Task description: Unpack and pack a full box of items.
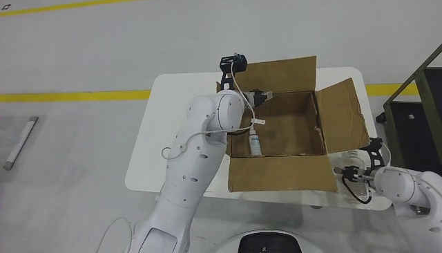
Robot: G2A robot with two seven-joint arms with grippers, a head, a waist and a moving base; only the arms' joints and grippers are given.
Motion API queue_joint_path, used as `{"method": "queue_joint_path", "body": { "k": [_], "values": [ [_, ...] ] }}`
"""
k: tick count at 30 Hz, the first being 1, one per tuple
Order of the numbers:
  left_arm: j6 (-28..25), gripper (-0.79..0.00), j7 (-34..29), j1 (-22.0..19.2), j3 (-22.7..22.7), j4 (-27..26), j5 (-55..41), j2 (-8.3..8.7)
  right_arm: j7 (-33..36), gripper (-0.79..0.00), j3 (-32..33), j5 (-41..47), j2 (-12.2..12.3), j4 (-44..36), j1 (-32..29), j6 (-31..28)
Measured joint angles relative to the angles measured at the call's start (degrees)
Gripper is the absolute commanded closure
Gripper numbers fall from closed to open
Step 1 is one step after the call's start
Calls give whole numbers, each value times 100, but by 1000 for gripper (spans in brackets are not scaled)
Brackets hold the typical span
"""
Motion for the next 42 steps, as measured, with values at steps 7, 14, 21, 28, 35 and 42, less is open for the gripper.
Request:
{"method": "queue_joint_path", "body": {
  "k": [7, 14, 21, 28, 35, 42],
  "values": [
    [29, -785, 12, -14, 42, 25, -15, -17, -85, -351, -148, 4, 7, 241, 189, -35],
    [27, -785, 25, -19, 83, 36, -69, -35, -88, 0, -102, -1, 32, 248, 208, -8],
    [50, -785, 72, -104, 89, 168, -80, -53, -804, 0, 550, 724, 37, -399, -96, 83],
    [89, -785, 153, -189, -6, 218, -88, -54, -2439, 0, 1972, 2193, -32, -1813, -854, -101],
    [262, -785, 259, -171, -351, -100, 100, 9, -3436, 0, 2645, 3445, -79, -2609, -1049, -1057],
    [521, -785, 408, -50, -713, -400, 408, 80, -3148, 0, 1416, 3181, 1, -2075, -53, -1369]
  ]
}}
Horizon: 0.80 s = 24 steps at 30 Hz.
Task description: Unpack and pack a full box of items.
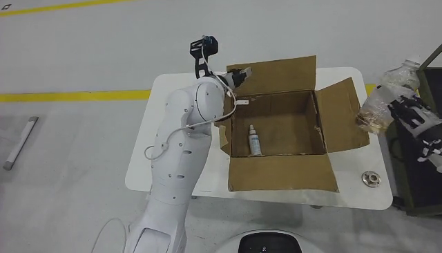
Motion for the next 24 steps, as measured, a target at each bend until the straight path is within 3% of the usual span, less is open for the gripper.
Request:
{"method": "queue_joint_path", "body": {
  "k": [8, 12, 23, 24],
  "values": [
    [243, -785, -48, 102, -265, -127, 441, 65, 100, 0, -2589, -945, -119, 1970, 1972, 548],
    [450, -785, -141, 149, -375, -179, 651, 87, 354, 0, -3577, -1437, -230, 2798, 2644, 908],
    [823, -785, -467, 220, -496, -142, 1055, 104, 604, 0, -5073, -2107, -543, 4455, 3552, 1646],
    [821, -785, -476, 220, -488, -132, 1055, 101, 610, -34, -5152, -2118, -570, 4552, 3603, 1680]
  ]
}}
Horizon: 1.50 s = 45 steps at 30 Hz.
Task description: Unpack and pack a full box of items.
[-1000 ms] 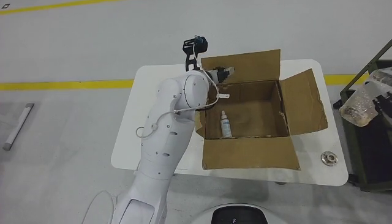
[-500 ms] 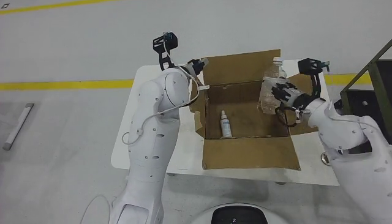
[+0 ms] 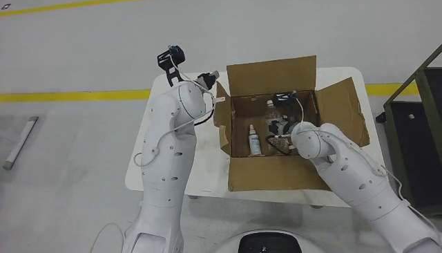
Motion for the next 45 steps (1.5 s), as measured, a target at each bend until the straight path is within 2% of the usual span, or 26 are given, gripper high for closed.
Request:
{"method": "queue_joint_path", "body": {
  "k": [1, 2, 4, 5, 6, 9, 11, 12, 14, 16, 17, 23, 24, 25, 26, 27, 30, 34, 38, 41, 45],
  "values": [
    [-4, -785, -9, -1, 13, 11, -3, -4, 10, -102, -73, -3, -27, 97, 51, 17],
    [-14, -785, -16, -4, 31, 24, -2, -8, 20, -259, -139, -10, -51, 192, 102, 33],
    [-32, -785, -28, -14, 65, 44, -11, -17, 37, -354, -266, -24, -105, 387, 211, 44],
    [-47, -785, -30, -17, 79, 55, -30, -22, 56, -428, -314, 15, -132, 491, 256, 37],
    [-56, -785, -32, -19, 87, 65, -47, -27, 85, -431, -346, 44, -150, 562, 287, 20],
    [-68, -785, -54, -25, 115, 115, -85, -39, 155, -576, -421, 101, -195, 745, 377, -120],
    [-66, -785, -83, -35, 127, 143, -149, -50, 146, -702, -417, 116, -212, 817, 409, -137],
    [-71, -785, -85, -38, 136, 150, -169, -55, 144, -683, -398, 138, -214, 823, 414, -154],
    [-142, -785, -73, -43, 184, 142, -201, -65, 141, -554, -325, 159, -207, 770, 403, -197],
    [-234, -785, -38, -38, 240, 88, -252, -76, 140, -674, -221, 165, -183, 632, 362, -242],
    [-266, -785, -30, -30, 267, 61, -306, -84, 176, -785, -135, 145, -157, 519, 323, -256],
    [-268, -785, 37, -52, 347, 126, -380, -113, 537, -785, 174, -35, -42, 66, 122, -441],
    [-271, -785, 38, -58, 352, 132, -384, -116, 533, -754, 212, -45, -31, -28, 92, -475],
    [-277, -785, 38, -63, 355, 136, -387, -118, 515, -394, 267, -52, -17, -152, 54, -500],
    [-285, -785, 42, -67, 356, 138, -390, -121, 478, -320, 374, -56, 8, -361, -19, -511],
    [-288, -785, 47, -69, 353, 137, -396, -122, 433, -188, 486, -62, 34, -562, -90, -510],
    [-290, -785, 78, -76, 330, 121, -420, -126, 358, 0, 1036, -289, 170, -1498, -454, -537],
    [-295, -785, 100, -74, 305, 116, -434, -129, 620, 0, 2112, -740, 385, -2987, -1164, -512],
    [-318, -785, 108, -66, 298, 107, -444, -133, 1461, 0, 3499, -1542, 581, -4388, -2059, -348],
    [-366, -785, 119, -69, 318, 94, -515, -144, 2206, 0, 4428, -2019, 651, -5033, -2656, -95],
    [-444, -785, 111, -88, 387, 125, -717, -170, 2969, 0, 5478, -1975, 685, -5359, -3413, -217]
  ]
}}
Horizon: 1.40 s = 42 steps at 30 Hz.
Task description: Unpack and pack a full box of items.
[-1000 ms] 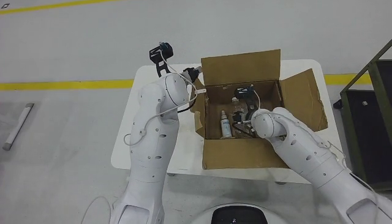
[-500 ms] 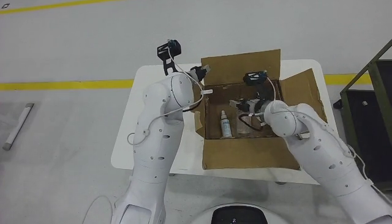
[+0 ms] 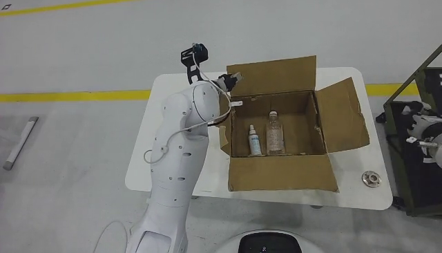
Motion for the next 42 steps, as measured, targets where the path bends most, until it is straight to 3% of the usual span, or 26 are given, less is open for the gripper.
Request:
{"method": "queue_joint_path", "body": {
  "k": [3, 6, 10, 13, 15, 16, 17, 18, 32, 39, 40, 42],
  "values": [
    [-83, -785, 40, -6, 82, 21, -136, -22, 537, 0, 534, 297, 6, 84, -531, -300],
    [-169, -785, 85, 7, 109, 47, -308, -37, 917, 0, 667, 604, 14, 361, -901, -675],
    [-174, -785, 123, -40, 183, 130, -287, -50, 1308, 0, 299, 529, 54, 704, -1030, -1176],
    [-139, -785, 132, -73, 207, 166, -230, -55, 1471, -135, -44, 324, 82, 848, -908, -1314],
    [-116, -785, 143, -83, 193, 187, -218, -55, 1577, -117, -260, 166, 102, 1003, -783, -1398],
    [-111, -785, 150, -85, 185, 196, -212, -55, 1593, -188, -355, 81, 113, 1079, -716, -1441],
    [-108, -785, 158, -86, 177, 205, -202, -54, 1597, -388, -503, -63, 127, 1187, -630, -1510],
    [-101, -785, 166, -85, 171, 210, -196, -54, 1596, -785, -618, -155, 135, 1270, -562, -1537],
    [8, -785, 232, -70, 173, 221, -127, -60, 1514, -785, -761, -266, 139, 1335, -529, -1579],
    [7, -785, 232, -70, 173, 221, -127, -60, 1307, -785, -1062, -516, 159, 1907, -239, -1597],
    [7, -785, 232, -70, 173, 221, -127, -60, 1368, -465, -1111, -571, 165, 2001, -183, -1633],
    [7, -785, 232, -70, 173, 221, -127, -60, 1508, -302, -1245, -676, 176, 2200, -22, -1716]
  ]
}}
